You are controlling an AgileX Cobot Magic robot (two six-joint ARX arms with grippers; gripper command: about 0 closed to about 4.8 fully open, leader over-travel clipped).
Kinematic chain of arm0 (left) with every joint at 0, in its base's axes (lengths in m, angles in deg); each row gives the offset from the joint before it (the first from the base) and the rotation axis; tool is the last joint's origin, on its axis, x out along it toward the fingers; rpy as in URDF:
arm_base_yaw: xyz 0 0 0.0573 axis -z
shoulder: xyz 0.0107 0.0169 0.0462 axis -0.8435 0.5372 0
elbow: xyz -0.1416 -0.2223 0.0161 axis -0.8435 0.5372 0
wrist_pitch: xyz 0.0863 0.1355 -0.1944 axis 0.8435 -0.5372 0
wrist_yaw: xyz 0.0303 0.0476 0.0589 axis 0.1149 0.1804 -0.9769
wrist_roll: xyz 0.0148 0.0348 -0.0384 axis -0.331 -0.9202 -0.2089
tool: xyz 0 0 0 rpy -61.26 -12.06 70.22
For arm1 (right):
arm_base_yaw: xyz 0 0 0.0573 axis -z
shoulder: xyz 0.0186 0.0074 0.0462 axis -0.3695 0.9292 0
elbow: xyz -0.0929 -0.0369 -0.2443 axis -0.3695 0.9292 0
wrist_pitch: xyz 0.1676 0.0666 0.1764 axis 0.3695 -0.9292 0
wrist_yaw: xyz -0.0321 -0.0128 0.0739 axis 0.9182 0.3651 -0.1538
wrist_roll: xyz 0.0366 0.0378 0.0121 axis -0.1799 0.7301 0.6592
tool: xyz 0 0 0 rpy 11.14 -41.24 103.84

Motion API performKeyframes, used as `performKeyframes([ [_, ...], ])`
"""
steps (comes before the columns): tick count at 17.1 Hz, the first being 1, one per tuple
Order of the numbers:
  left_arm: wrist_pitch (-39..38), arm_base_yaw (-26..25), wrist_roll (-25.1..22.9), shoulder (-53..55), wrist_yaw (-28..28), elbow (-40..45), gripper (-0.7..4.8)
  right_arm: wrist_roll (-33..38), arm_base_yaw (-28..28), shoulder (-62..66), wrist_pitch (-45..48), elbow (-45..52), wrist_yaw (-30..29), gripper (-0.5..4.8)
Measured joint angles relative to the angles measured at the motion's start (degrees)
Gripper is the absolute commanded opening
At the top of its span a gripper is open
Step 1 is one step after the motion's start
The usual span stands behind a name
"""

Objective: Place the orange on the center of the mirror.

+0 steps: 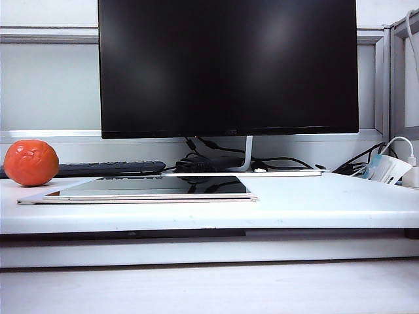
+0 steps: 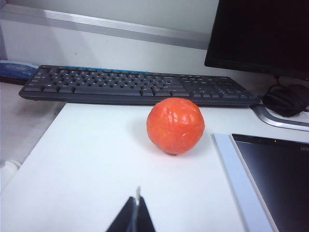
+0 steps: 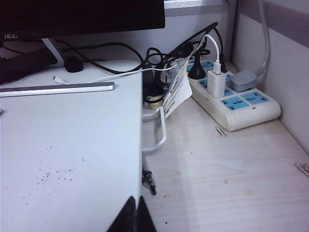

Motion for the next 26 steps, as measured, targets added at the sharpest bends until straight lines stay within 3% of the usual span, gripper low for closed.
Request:
performKeyframes([
  [8, 0.0, 0.0, 0.4, 0.0, 0.0, 0.0, -0.05, 0.0, 0.0, 0.0, 0.0, 0.0, 0.0, 0.0],
  [9, 0.8, 0.0, 8.6, 0.0, 0.5, 0.0, -0.05, 0.0, 0.0, 0.0, 0.0, 0.0, 0.0, 0.0],
  [11, 7.6, 0.0, 18.2, 0.1, 3.2, 0.0, -0.05, 0.0, 0.0, 0.0, 0.0, 0.0, -0.2, 0.0],
  [13, 15.3, 0.1, 20.0, 1.6, 6.5, -1.0, -0.05, 0.5, 0.0, 0.0, 0.1, 0.0, -2.1, 0.0],
  [17, 16.3, 0.1, 17.6, 12.0, 4.6, -7.5, 0.01, 3.9, 0.0, 0.0, 0.9, 0.0, -2.9, 0.0],
  [18, 17.2, 0.1, 15.0, 17.8, 4.0, -9.9, 1.6, 4.4, 0.0, 0.0, 0.9, 0.0, -2.9, 0.0],
  [19, 19.4, 0.1, 11.9, 24.0, 3.9, -12.3, 4.79, 4.5, 0.0, 0.0, 0.9, 0.0, -2.9, 0.0],
  [21, 31.5, 0.1, 1.1, 45.3, 4.5, -17.3, 4.79, 4.6, 0.0, 0.0, 0.9, 0.0, -2.9, 0.0],
  [22, 34.3, 0.1, -1.1, 52.2, 4.8, -19.4, 4.79, 4.6, 0.0, 0.0, 0.9, 0.0, -2.9, 0.0],
  [24, 37.8, 0.1, -2.3, 66.6, 8.0, -25.3, 4.79, 4.7, 0.0, 0.0, 1.3, 0.0, -2.9, 0.0],
  [26, 37.7, 1.0, -1.3, 74.2, 12.2, -28.7, 4.79, 4.7, 0.0, 0.0, 2.1, 0.0, -2.9, 0.0],
])
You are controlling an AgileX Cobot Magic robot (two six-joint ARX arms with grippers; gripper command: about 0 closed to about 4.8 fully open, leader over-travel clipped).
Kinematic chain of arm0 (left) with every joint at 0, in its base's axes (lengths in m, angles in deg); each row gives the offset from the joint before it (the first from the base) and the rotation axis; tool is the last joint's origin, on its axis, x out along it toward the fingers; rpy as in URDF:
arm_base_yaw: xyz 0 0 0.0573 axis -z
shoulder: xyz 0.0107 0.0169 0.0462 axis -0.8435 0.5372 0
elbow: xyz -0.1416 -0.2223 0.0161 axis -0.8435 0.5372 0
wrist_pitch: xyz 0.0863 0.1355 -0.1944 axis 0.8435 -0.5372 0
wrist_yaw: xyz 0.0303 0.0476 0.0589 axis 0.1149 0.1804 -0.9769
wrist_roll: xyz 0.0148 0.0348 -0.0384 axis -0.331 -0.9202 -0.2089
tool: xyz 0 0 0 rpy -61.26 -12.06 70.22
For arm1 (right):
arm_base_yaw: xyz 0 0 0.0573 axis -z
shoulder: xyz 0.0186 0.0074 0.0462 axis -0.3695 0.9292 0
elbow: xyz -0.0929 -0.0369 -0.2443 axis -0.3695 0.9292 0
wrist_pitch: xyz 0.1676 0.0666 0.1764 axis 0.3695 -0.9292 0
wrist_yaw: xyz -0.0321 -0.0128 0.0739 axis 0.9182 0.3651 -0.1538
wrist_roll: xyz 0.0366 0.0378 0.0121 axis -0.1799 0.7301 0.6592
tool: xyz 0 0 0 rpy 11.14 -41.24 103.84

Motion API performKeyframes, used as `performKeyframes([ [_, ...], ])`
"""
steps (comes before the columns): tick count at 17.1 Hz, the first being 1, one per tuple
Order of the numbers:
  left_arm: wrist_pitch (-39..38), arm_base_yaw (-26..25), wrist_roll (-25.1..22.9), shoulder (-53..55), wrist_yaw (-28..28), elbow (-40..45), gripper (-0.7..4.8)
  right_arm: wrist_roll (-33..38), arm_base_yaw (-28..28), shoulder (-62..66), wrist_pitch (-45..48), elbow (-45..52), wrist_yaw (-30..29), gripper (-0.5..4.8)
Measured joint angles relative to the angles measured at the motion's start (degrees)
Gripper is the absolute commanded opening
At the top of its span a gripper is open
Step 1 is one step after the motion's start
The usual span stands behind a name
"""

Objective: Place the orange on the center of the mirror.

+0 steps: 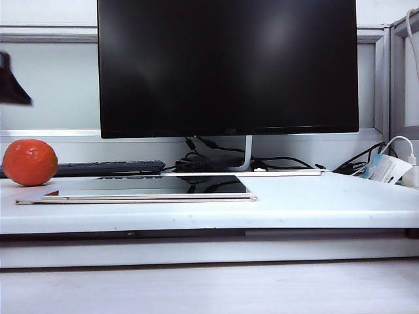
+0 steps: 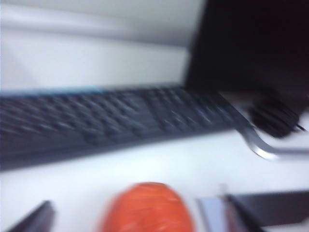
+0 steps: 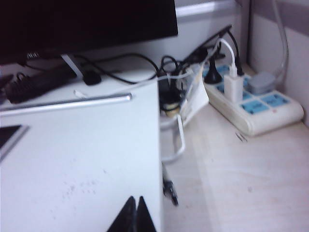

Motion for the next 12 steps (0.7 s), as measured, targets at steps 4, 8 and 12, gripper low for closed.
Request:
performKeyframes([
  [4, 2.1, 3.0, -1.3, 10.5, 0.9, -4.0, 4.79, 4.3, 0.0, 0.0, 1.5, 0.0, -4.8, -0.01],
  [8, 2.2, 3.8, -1.4, 12.6, 1.7, -4.9, 4.79, 11.5, 0.0, 0.0, 6.4, 0.0, -32.3, -0.01],
  [12, 2.1, 3.8, -3.6, 12.6, 1.2, -4.9, 4.79, 15.6, -1.9, 0.4, 6.1, 0.0, -39.3, -0.01],
])
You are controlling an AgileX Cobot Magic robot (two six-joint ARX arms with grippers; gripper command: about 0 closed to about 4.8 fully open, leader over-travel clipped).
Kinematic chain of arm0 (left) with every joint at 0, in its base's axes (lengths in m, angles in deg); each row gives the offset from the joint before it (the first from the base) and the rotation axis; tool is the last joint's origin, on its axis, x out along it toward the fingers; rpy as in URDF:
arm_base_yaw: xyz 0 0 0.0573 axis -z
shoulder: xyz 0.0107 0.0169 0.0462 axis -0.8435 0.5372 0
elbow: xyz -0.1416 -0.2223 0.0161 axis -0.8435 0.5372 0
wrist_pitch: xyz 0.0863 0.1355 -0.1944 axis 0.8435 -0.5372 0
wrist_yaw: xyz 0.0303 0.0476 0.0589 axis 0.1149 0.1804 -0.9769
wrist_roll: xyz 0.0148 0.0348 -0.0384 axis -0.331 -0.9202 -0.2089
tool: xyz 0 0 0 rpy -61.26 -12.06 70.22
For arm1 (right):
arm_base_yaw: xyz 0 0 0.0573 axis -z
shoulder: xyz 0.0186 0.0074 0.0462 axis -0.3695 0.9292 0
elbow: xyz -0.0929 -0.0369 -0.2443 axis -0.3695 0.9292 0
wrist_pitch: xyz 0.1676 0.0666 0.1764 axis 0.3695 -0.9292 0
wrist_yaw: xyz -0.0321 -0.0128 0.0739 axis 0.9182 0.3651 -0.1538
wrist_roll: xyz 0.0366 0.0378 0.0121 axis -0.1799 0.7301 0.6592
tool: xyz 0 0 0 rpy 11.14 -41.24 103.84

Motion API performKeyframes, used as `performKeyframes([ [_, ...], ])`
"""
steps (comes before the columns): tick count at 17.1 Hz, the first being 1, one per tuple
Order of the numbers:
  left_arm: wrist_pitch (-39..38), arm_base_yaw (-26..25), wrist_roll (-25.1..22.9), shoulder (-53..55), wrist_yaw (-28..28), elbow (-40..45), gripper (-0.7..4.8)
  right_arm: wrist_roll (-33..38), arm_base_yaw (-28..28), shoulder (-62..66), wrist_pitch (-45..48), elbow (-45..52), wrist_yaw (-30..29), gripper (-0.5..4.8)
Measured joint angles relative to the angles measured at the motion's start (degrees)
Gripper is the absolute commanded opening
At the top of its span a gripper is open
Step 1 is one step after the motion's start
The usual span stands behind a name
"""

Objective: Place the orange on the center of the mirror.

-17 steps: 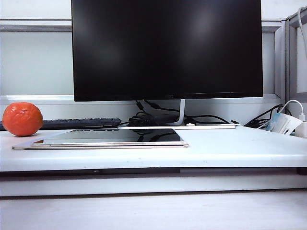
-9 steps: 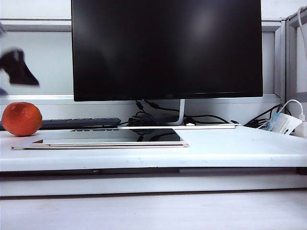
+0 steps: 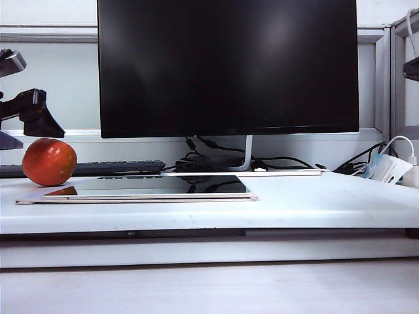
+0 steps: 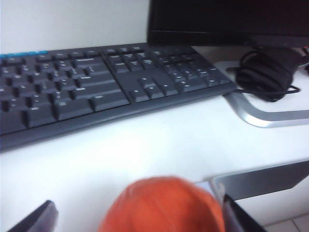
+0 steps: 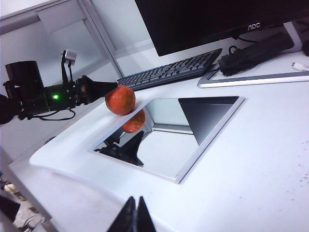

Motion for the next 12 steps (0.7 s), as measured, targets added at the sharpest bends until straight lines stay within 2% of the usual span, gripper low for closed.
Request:
performKeyframes([
  [3, -3.2, 1.6, -0.4, 0.0, 1.4, 0.0, 4.79, 0.0, -0.2, 0.0, 0.1, 0.0, 1.7, -0.01],
  [5, -4.3, 4.0, -3.1, 0.2, 1.3, 0.0, 4.79, 0.0, -0.2, 0.0, 0.1, 0.0, 1.8, -0.01],
  [7, -3.8, 6.1, -5.9, 1.2, -3.2, 0.0, 4.79, 0.0, -0.2, 0.0, 0.2, 0.0, 1.8, -0.01],
  [10, -2.5, 6.4, -6.1, 4.1, -8.5, -0.1, 4.79, 0.0, -0.2, -0.1, 0.3, 0.0, 1.8, -0.01],
  [12, -2.6, 6.4, -5.2, 5.5, -9.6, -0.1, 4.79, 0.0, -0.2, -0.1, 0.4, 0.0, 1.8, -0.01],
])
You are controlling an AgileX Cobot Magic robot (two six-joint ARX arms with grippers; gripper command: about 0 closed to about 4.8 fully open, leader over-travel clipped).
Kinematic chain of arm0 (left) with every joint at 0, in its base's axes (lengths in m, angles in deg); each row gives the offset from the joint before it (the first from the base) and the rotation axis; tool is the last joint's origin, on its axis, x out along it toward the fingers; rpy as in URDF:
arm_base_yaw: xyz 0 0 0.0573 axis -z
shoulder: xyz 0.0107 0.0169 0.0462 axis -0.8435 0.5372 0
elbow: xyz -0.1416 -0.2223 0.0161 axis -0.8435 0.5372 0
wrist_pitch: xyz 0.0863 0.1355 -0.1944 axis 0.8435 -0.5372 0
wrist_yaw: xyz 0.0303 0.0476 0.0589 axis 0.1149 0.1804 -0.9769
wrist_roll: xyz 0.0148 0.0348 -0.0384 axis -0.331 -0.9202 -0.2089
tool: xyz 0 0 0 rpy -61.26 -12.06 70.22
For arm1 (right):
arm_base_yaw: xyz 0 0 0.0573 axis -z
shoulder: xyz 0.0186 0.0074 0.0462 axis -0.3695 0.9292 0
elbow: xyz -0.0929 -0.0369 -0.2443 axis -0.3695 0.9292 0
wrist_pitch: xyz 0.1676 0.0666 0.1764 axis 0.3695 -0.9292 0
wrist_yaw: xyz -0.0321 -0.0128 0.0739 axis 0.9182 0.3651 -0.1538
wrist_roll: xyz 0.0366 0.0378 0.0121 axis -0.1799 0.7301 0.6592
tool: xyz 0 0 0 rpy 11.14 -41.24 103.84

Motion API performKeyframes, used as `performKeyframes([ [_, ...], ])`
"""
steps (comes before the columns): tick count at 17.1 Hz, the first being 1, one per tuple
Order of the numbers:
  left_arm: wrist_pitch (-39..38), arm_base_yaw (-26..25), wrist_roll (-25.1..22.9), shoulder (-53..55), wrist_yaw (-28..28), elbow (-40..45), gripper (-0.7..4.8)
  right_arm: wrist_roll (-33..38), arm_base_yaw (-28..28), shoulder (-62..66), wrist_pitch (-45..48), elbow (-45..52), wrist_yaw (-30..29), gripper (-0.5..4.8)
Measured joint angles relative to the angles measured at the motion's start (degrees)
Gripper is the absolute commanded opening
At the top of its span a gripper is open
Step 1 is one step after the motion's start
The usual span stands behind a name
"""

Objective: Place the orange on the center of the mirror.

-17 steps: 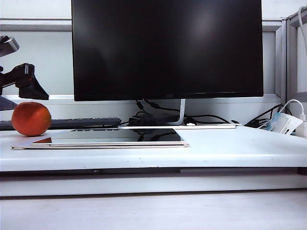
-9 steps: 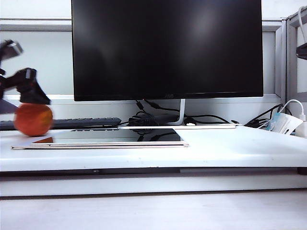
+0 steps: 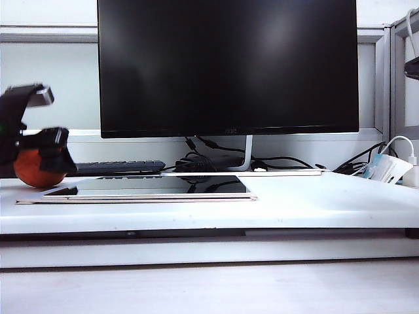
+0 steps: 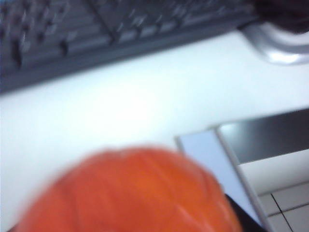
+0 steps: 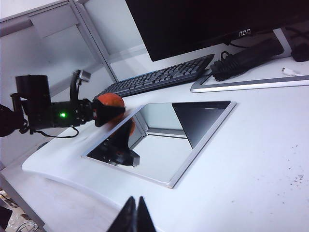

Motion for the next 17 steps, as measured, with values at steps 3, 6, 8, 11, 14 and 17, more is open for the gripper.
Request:
performKeyframes([
  [3, 0.4, 0.0, 1.3, 0.2, 0.2, 0.0, 4.32, 0.0, 0.0, 0.0, 0.0, 0.0, 0.0, -0.01],
  [6, 0.9, 0.0, 2.5, 0.2, 2.0, 0.0, 3.94, 0.0, 0.0, 0.0, 0.0, 0.0, 0.1, -0.01],
  [8, 1.2, 0.0, 2.6, 0.1, 3.2, 0.0, 3.92, 0.0, 0.0, 0.0, 0.0, 0.0, 0.4, -0.01],
  [11, 2.4, 0.0, 4.7, -1.2, 6.0, 0.0, 3.46, 0.0, 0.0, 0.0, 0.0, 0.0, 0.5, -0.01],
  [14, 2.8, 0.0, 5.0, -4.6, 15.9, 0.0, 3.49, 0.0, 0.0, 0.0, 0.0, 0.0, 0.5, -0.01],
  [17, 3.4, 7.1, 2.6, -5.0, 32.2, 0.0, 3.42, 0.0, 0.0, 0.0, 0.0, 0.0, 0.5, -0.01],
])
